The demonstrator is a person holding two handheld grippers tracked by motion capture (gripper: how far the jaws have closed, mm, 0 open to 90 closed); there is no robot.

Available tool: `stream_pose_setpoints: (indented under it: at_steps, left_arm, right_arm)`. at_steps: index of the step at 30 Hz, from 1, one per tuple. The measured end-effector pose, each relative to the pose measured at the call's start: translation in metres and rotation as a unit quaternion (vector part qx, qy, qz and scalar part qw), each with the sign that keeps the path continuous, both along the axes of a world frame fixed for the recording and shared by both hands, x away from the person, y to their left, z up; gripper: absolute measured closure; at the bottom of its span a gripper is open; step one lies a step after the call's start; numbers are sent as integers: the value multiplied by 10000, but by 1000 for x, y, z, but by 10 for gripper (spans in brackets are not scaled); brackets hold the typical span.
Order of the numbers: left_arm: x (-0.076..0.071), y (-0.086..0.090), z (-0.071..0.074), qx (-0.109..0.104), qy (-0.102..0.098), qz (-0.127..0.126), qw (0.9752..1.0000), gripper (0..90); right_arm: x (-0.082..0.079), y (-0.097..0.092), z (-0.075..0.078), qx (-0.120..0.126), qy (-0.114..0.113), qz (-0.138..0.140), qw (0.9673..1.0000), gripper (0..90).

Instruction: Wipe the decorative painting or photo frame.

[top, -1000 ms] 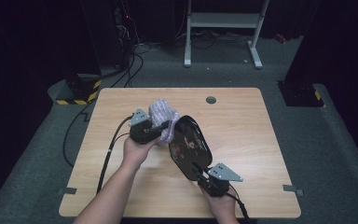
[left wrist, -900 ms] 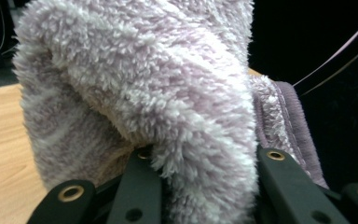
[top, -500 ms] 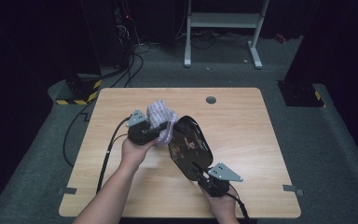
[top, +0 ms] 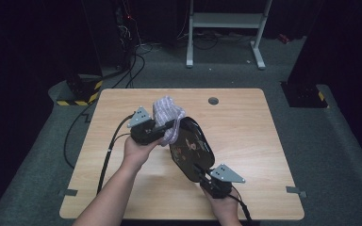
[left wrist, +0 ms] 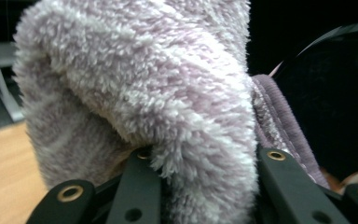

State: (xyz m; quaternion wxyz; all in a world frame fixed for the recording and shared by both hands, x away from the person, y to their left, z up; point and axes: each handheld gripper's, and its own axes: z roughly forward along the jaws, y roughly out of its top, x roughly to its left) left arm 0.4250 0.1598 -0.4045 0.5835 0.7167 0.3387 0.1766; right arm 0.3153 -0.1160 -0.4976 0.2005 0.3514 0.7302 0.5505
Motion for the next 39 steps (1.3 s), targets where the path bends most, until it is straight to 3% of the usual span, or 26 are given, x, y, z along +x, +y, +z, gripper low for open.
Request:
stream_pose_setpoints:
  at_steps: [2,9,18,21,25,29,35,39]
  left_arm:
    - [4,5,-11,-41,142,67,9999,714]
    - [14,19,-49,161,638,286,9974,725]
    - [16,23,-92,505,1247,133,9908,726]
    - [15,23,-98,453,1377,98,9894,726]
    - [14,26,-89,328,1258,187,9913,727]
    - [12,29,-67,-19,1059,201,9942,727]
    - [7,23,-28,-233,623,49,9978,726]
    - [0,12,-4,-246,291,-173,9991,726]
  right_arm:
    - [0,0,0,1,-1,-8,10000,786]
    - [0,0,0,-3,-6,-5,10000,784]
    - [0,1,-1,-15,-18,-12,10000,782]
    - [0,1,-1,-19,-17,-12,10000,782]
    - [0,1,-1,-32,-13,-14,10000,784]
    - [0,0,-1,-28,10,-19,10000,785]
    - [1,0,-1,-29,11,-14,10000,785]
    - [1,1,-1,-28,9,-18,10000,785]
